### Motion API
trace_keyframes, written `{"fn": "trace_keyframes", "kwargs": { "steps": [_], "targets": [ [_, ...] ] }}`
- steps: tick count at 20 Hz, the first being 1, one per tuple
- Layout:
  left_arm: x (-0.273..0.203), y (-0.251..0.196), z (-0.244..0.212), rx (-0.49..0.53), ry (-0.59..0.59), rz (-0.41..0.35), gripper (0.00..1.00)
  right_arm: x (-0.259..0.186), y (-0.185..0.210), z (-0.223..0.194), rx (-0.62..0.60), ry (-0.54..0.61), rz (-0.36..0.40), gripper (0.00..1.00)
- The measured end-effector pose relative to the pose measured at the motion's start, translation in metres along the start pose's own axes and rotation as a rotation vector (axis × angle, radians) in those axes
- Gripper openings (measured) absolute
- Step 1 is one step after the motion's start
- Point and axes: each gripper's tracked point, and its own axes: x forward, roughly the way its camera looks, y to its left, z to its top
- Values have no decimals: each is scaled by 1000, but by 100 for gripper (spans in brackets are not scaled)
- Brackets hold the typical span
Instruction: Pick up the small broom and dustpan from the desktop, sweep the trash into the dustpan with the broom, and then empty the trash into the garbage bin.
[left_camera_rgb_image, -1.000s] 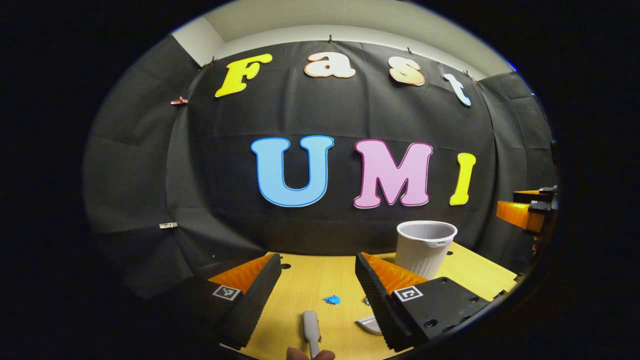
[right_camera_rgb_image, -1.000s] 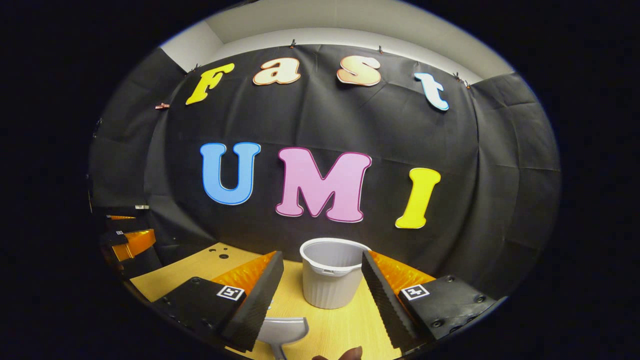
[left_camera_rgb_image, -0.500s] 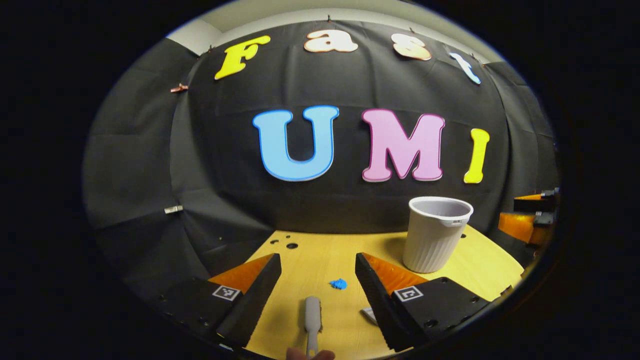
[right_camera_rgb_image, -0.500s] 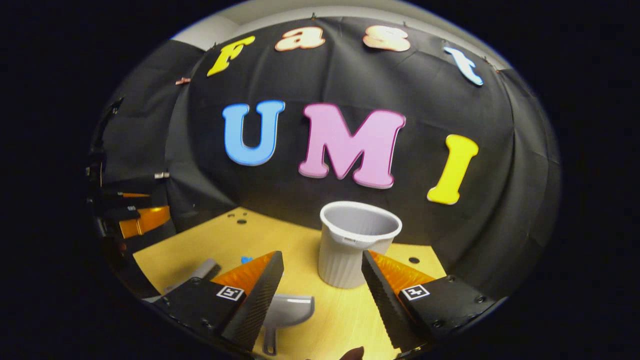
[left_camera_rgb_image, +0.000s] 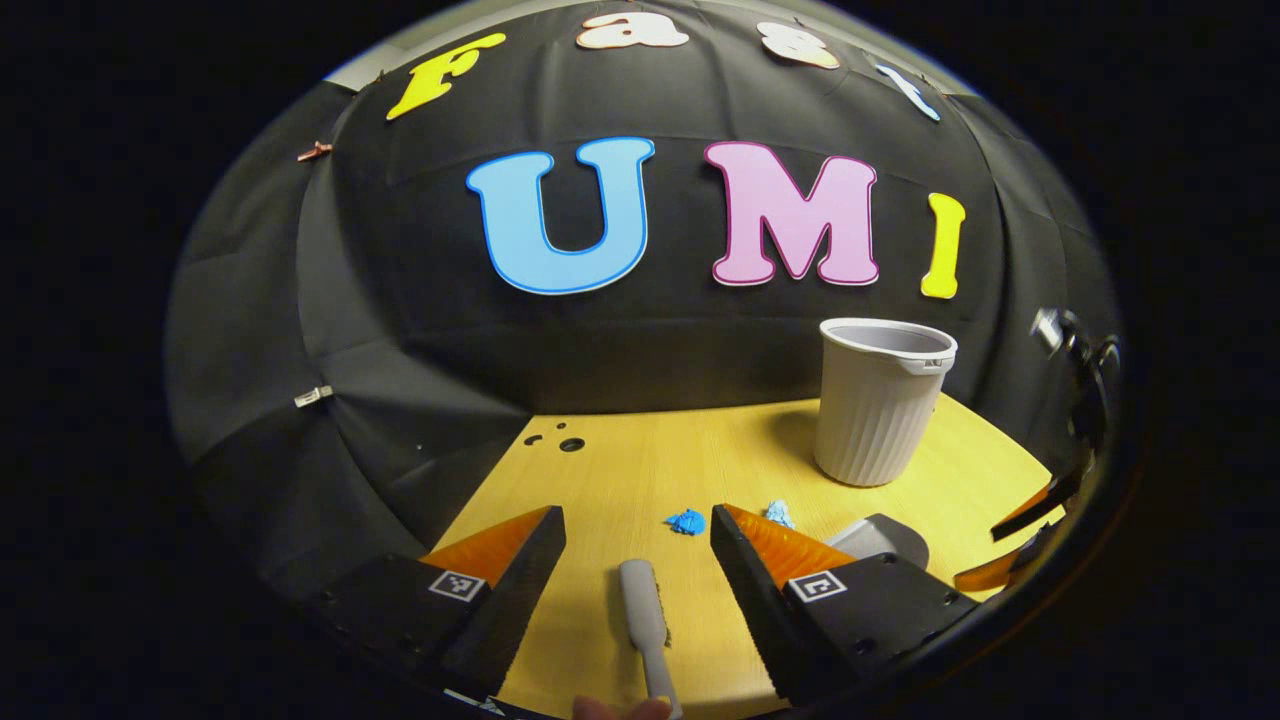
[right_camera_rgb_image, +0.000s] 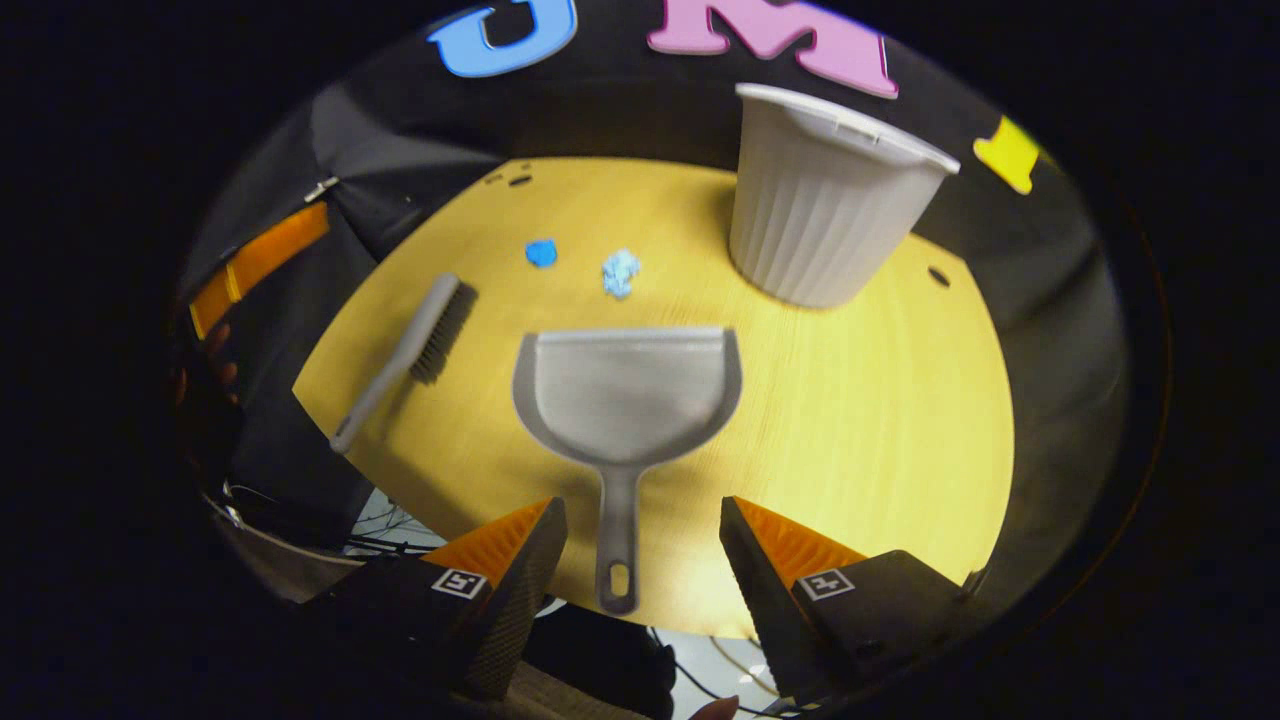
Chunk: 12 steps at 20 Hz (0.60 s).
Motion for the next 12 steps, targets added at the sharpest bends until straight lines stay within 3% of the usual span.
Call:
{"fn": "trace_keyframes", "kwargs": {
  "steps": [5, 9, 11, 12],
  "targets": [
    [7, 10, -12, 0, 24, 0, 96, 65, 6, -32, 71, 204, -28, 91],
    [10, 16, -29, -11, 76, 7, 96, 91, 5, -24, 34, 224, -82, 87],
    [13, 16, -45, -9, 135, 13, 96, 94, 11, -25, 25, 242, -68, 84],
    [14, 17, -53, -10, 167, 15, 96, 101, 10, -20, 37, 241, -68, 77]
  ]
}}
